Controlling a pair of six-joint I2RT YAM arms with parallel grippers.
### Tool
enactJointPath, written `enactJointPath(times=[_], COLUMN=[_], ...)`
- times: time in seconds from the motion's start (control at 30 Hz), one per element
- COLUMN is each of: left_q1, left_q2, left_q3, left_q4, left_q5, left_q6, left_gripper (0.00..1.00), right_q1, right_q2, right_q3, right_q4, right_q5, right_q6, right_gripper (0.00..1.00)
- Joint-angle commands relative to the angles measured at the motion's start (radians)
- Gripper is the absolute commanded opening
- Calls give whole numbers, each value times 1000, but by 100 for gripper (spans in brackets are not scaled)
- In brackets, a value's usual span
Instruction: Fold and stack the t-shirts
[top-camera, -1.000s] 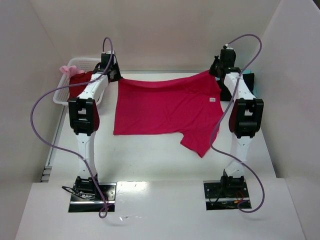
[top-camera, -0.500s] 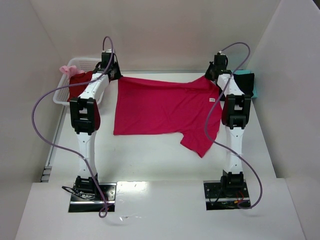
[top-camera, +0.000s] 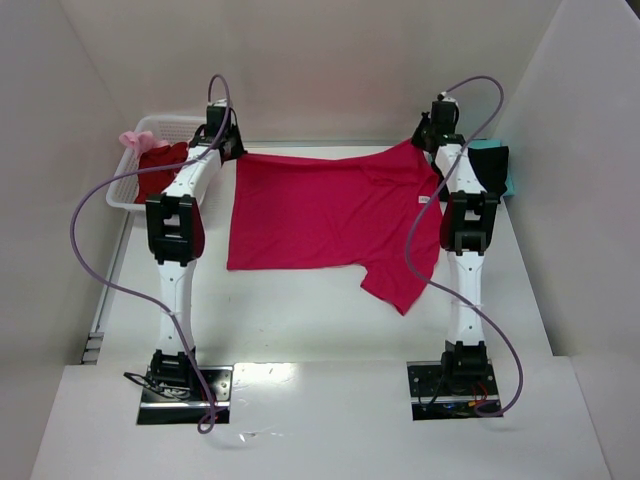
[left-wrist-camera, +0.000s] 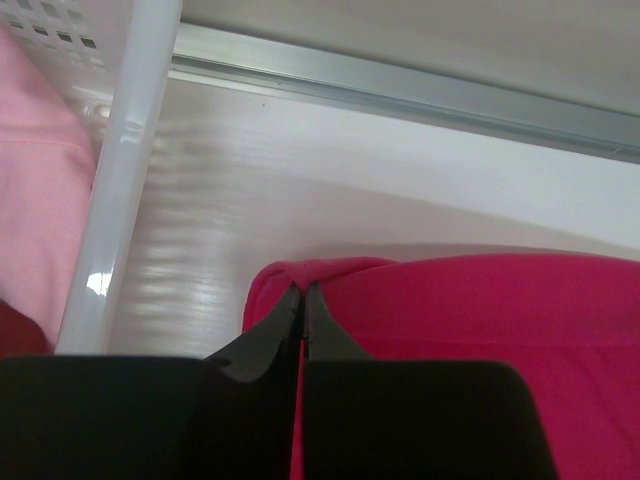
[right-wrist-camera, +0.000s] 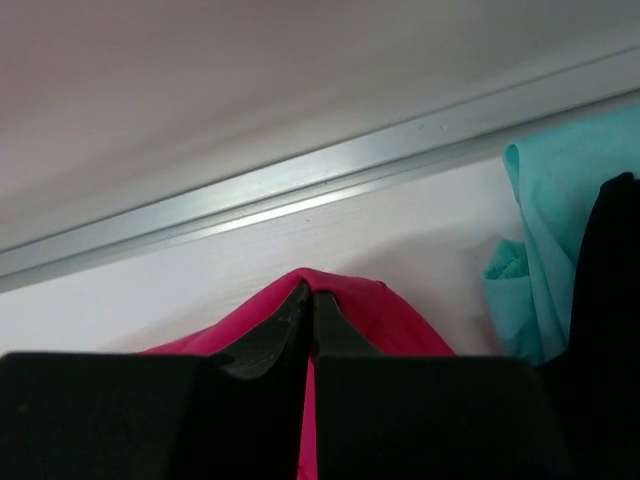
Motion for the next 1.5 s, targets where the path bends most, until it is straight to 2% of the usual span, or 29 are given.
enactJointPath(times=[0.0,0.07,0.27,0.3,0.33,0.43,0.47,0.53,0.67,0.73,0.93,1.1,1.2,1.3,1.47], left_q1=[-3,-3,-3,-3,-3,-3,-3,-12,-12,-12,-21,-21,-21,-21,-30], left_q2=[19,30,61,71,71,90,90,101,120,133,151,151,151,160,160], left_q3=[58,69,128,150,161,181,194,208,248,276,308,308,317,317,326], left_q4=[17,8,-14,-24,-38,-47,-47,-58,-76,-86,-113,-113,-113,-113,-122], left_q5=[-16,-16,3,3,3,12,12,12,21,21,21,21,21,21,21], left_q6=[14,14,14,14,14,23,23,23,23,23,23,23,23,23,23], left_gripper=[0,0,0,0,0,0,0,0,0,0,0,0,0,0,0], right_q1=[-13,-13,-22,-22,-31,-31,-31,-31,-31,-31,-31,-31,-31,-31,-31], right_q2=[30,39,39,30,16,-21,-30,-68,-160,-174,-174,-174,-174,-156,-165], right_q3=[50,50,50,50,41,13,13,-45,-229,-306,-329,-329,-309,-277,-257], right_q4=[-4,-4,-24,-33,-33,-33,-42,-52,9,36,45,54,54,42,42], right_q5=[-7,-19,-65,-74,-74,-83,-83,-74,-74,-74,-131,-142,-142,-151,-142], right_q6=[0,0,-11,-11,-20,-40,-40,-49,-58,-58,-40,-40,-40,-40,-49], right_gripper=[7,8,33,39,53,68,77,83,83,80,67,67,63,63,76])
